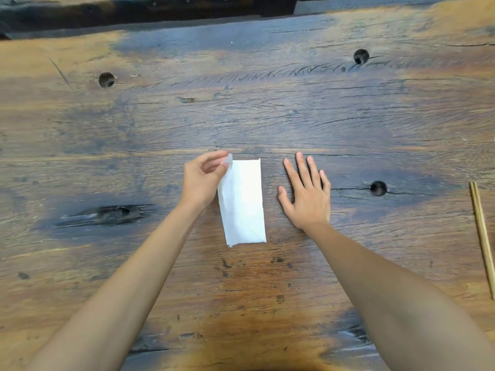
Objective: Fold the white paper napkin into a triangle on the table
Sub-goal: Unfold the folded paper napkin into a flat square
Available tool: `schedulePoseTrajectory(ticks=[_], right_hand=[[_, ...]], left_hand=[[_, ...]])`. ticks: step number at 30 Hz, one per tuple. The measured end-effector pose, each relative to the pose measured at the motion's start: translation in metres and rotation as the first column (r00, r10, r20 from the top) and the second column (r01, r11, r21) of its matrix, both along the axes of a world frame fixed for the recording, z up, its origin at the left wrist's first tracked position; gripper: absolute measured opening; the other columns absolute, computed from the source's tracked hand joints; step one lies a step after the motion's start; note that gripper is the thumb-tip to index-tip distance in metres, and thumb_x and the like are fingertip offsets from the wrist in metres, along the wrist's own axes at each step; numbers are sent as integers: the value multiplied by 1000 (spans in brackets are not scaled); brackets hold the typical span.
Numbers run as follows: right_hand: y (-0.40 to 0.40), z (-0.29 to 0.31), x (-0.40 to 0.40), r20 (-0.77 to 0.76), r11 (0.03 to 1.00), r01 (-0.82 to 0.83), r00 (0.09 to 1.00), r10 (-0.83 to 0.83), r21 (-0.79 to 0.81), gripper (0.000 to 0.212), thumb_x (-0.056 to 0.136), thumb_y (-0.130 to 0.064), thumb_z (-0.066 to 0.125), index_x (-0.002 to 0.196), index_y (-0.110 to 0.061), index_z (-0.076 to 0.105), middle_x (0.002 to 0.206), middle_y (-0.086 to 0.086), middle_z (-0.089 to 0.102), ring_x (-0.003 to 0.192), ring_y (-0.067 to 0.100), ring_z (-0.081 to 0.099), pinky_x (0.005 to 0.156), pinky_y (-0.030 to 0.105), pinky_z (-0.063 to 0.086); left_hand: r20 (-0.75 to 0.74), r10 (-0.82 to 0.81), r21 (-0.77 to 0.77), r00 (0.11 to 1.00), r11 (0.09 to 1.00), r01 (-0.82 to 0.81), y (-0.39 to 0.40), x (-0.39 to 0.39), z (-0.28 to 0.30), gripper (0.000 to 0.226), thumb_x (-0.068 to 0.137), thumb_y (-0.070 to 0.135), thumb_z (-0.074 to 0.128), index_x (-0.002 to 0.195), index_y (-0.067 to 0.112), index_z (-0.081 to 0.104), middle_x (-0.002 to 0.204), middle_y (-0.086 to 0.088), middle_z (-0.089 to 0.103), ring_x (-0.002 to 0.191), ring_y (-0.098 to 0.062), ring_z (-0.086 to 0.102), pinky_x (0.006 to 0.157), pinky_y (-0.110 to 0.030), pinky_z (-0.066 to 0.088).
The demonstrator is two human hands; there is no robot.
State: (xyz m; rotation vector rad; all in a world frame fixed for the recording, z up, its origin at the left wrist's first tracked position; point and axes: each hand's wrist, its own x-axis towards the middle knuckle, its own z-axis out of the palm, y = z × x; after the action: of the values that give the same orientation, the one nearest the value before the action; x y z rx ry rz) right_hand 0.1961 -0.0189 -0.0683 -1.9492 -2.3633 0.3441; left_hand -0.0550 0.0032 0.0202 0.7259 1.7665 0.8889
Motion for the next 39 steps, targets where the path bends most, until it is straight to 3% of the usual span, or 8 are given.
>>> schedulePoseTrajectory(ticks=[9,14,18,21,25,28,33,39], right_hand=[[-1,-1,0,8,1000,-5,1000,5,-10,66,103,-56,32,164,-36,18,175,-5,11,161,18,7,126,45,14],[-1,-1,0,-2,1000,-4,1000,4,-7,65,104,-55,33,164,-36,18,175,-4,11,161,19,8,127,45,14],[-1,0,1,-6,1000,-6,1000,6,-12,65,104,-54,34,164,-36,19,175,-4,11,161,19,8,127,45,12],[-1,0,0,-3,1000,0,1000,0,-8,64,104,-54,34,164,-36,20,175,-4,11,161,19,8,126,44,12],[-1,0,0,-5,1000,1,1000,-1,-8,65,104,-53,35,164,-36,20,174,-5,12,161,19,9,126,44,12],[0,1,0,-4,1000,2,1000,-2,-9,65,103,-53,37,164,-36,20,174,-5,12,161,18,9,126,44,12],[0,2,0,-18,1000,1,1000,-1,-12,64,104,-53,34,164,-36,22,174,-5,12,161,18,9,126,45,15],[0,11,6,-243,996,1,970,-22,-85,66,104,-57,32,164,-31,25,174,-6,13,161,14,6,127,46,10]], left_hand=[[53,200,-59,978,979,-197,-16,-59,3,28,93,0,68,119,9,68,93,1,74,74,-2,70,72,-19,58],[-249,111,-64,962,989,-131,-29,-80,-6,38,94,15,69,131,18,60,122,1,66,96,-1,65,90,-25,55],[-588,-27,10,808,999,41,-42,-74,-11,30,93,21,63,123,19,62,121,4,61,115,-11,46,99,-33,41],[-632,-247,52,735,932,358,-48,-55,-16,18,91,17,70,108,14,71,112,-2,69,115,-24,54,103,-38,40],[-608,-556,-72,566,749,658,-53,-22,-26,46,83,33,80,125,17,69,135,-2,63,136,-31,48,110,-47,40],[-589,-661,-160,464,659,735,-55,-2,-33,67,83,47,75,143,23,57,158,3,44,154,-27,25,119,-45,29],[-619,-733,-300,283,553,777,-50,23,-40,90,82,63,65,158,29,30,170,9,14,158,-24,3,125,-48,13],[-604,-765,-345,222,503,793,-42,57,-37,96,81,69,61,160,34,18,171,9,2,158,-24,-1,124,-49,15]])
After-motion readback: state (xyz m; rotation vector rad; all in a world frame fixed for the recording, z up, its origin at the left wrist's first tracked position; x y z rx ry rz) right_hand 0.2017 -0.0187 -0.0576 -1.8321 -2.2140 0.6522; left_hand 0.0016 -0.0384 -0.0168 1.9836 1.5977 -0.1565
